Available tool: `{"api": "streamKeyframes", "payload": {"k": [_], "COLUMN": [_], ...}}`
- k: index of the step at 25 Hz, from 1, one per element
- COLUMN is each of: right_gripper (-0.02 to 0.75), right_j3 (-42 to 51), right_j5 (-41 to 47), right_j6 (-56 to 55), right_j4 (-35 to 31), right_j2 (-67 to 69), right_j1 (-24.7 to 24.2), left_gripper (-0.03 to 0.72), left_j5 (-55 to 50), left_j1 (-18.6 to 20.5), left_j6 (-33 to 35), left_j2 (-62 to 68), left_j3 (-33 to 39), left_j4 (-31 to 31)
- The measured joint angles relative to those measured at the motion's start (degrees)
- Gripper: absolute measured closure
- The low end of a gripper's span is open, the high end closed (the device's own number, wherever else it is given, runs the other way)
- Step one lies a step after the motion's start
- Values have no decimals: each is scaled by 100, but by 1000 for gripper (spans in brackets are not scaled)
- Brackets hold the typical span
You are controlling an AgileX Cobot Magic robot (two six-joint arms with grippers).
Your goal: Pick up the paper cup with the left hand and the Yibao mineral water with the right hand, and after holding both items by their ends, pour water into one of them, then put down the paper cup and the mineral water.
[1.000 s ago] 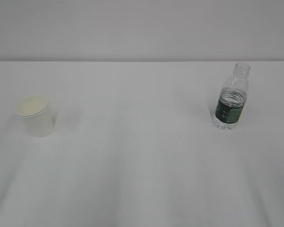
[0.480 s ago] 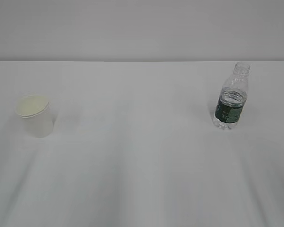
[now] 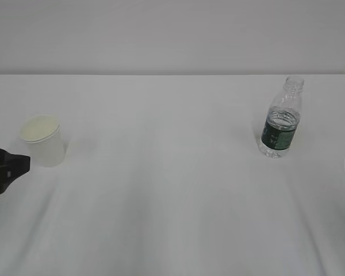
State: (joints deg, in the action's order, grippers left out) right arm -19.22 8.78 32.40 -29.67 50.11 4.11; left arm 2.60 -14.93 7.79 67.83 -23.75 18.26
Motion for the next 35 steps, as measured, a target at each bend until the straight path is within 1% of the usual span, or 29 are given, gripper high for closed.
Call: {"api": "streamKeyframes", "payload": {"k": [7,9,13,14,16,18,19,21,22,23,29,32,35], "right_gripper": [146,147,147,147,147,147,148,156,168,174,181,181,184], "right_j3": [-8,-8,-8,-8,-8,118,215,413,647,758,1230,1240,1240], "right_j5": [-934,-1230,-1785,-1940,-2232,-2757,-3147,-3811,-4631,-5020,-7068,-7310,-7365], "right_j6": [3,3,-295,-455,-1009,-1928,-2377,-2833,-3167,-3240,-3544,-3626,-3661], "right_j4": [12,12,88,183,599,1313,1623,2111,2537,2667,2842,2874,2915], "right_j2": [833,1048,1485,1571,1793,2061,2203,2420,2677,2861,4438,4898,5078], "right_j1": [711,819,894,894,894,894,894,894,894,894,894,894,894], "left_gripper": [109,118,123,124,124,127,129,134,134,136,137,137,137], "left_j5": [752,1099,2043,2225,2380,2449,2493,2531,2531,2531,2609,2827,3128], "left_j1": [0,0,0,0,0,-9,-9,-9,-9,-9,-9,-9,-9], "left_j6": [0,9,-2,-48,-69,-83,-83,-83,-83,-83,-85,-95,-95], "left_j2": [637,710,738,738,738,738,738,738,738,738,761,893,1145], "left_j3": [78,269,806,903,983,995,995,995,995,995,995,995,995], "left_j4": [-137,-153,65,105,128,128,128,128,128,128,128,128,128]}}
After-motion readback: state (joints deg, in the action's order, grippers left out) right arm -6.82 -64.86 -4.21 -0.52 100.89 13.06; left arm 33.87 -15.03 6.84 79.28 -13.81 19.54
